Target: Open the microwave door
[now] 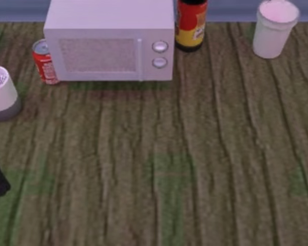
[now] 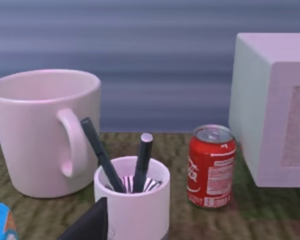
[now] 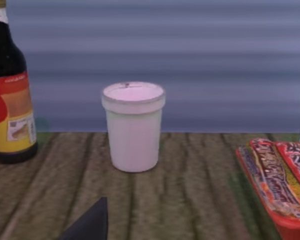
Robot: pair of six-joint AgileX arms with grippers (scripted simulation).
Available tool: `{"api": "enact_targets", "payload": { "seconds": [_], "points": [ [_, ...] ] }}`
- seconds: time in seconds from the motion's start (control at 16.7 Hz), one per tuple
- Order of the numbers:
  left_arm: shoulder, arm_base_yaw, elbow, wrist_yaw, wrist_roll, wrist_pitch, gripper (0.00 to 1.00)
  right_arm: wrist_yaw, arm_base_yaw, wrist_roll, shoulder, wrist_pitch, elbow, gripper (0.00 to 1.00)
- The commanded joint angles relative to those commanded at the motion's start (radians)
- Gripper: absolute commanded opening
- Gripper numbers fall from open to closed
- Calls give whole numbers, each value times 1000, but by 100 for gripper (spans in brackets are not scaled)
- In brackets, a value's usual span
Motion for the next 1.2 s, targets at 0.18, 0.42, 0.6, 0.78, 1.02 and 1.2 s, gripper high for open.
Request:
{"api": "enact_targets", "payload": {
  "seconds": [0.18,0.42,0.6,0.78,1.02,1.2],
  "points": [
    [10,-3,9,-2,-3,-8,100,0,0,0,0,0,0,100],
    [156,-53,148,-29,-46,-117,100,0,0,0,0,0,0,100],
    [375,-121,360,-62,-105,-251,100,0,0,0,0,0,0,100],
    [667,-204,653,-101,-180,-403,100,0,0,0,0,0,0,100],
    [1098,-322,1115,-157,-291,-610,100,0,0,0,0,0,0,100],
    [1416,-408,1457,-199,-371,-759,100,0,0,0,0,0,0,100]
  ]
}}
